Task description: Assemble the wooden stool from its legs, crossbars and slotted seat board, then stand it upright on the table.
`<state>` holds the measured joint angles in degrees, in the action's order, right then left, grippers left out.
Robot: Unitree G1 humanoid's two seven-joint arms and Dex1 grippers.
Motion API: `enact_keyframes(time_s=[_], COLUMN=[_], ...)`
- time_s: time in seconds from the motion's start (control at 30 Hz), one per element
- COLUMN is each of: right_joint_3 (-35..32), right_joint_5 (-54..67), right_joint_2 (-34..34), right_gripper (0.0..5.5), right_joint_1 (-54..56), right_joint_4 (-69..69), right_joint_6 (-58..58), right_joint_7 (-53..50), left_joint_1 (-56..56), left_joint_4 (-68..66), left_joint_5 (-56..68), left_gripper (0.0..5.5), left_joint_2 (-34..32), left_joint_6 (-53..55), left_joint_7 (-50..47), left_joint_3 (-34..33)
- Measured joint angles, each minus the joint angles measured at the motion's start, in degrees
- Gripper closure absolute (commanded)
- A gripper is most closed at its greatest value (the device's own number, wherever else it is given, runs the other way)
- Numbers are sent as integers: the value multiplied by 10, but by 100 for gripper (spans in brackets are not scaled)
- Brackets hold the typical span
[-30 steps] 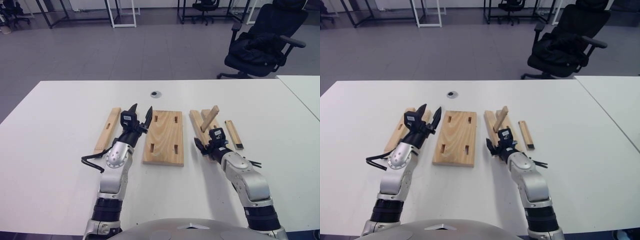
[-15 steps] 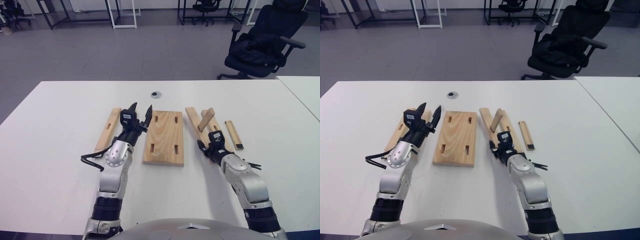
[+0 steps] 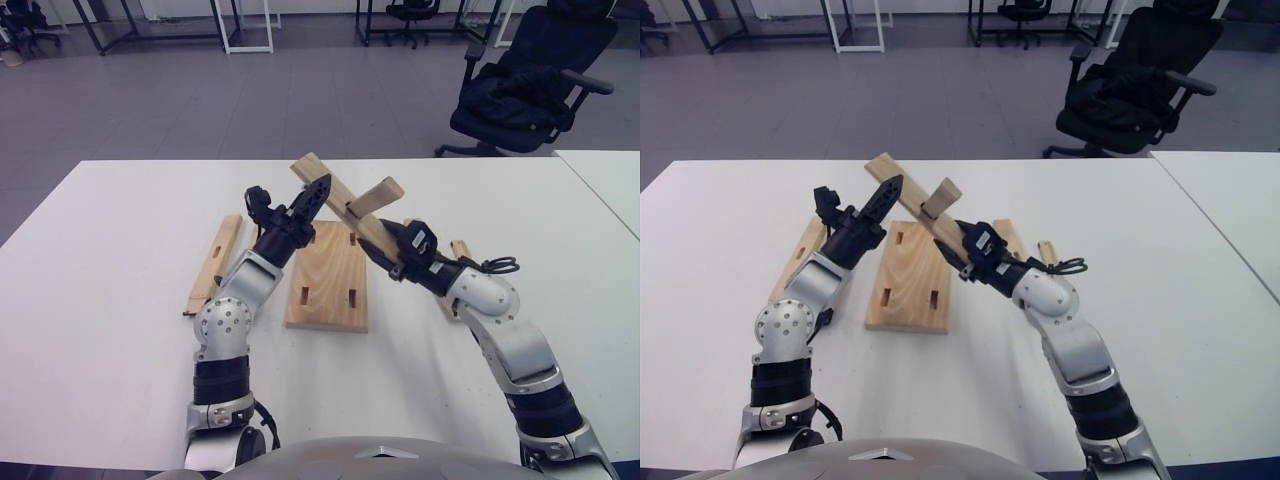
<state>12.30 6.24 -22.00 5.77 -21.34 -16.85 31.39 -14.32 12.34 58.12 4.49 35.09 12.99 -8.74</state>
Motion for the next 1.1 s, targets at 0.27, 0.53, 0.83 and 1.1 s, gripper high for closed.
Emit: enact_keyframes(time_s=[0.27, 0.53, 0.83, 1.1], right_joint_3=[2, 3, -27, -81], right_joint_5=[2, 14, 5, -20], right_joint_2=[-6, -16, -4, 57], right_gripper=[341, 267, 239, 239], right_joint_1=[-18, -24, -154, -235], right_joint_4=[-2, -5, -16, 33], right_joint_6=[39, 47, 88, 152], right_joint_7=[18, 49, -13, -129], left_joint_1=[14, 44, 151, 241], left_joint_4=[15, 35, 242, 337], left_joint_5=[23, 51, 68, 28], left_gripper=[427, 448, 448, 448], left_joint_2=[-3, -35, -69, -130], left_joint_6=[13, 59, 26, 41], left_joint_7=[-16, -57, -265, -312], left_joint_3=[-1, -10, -118, -81])
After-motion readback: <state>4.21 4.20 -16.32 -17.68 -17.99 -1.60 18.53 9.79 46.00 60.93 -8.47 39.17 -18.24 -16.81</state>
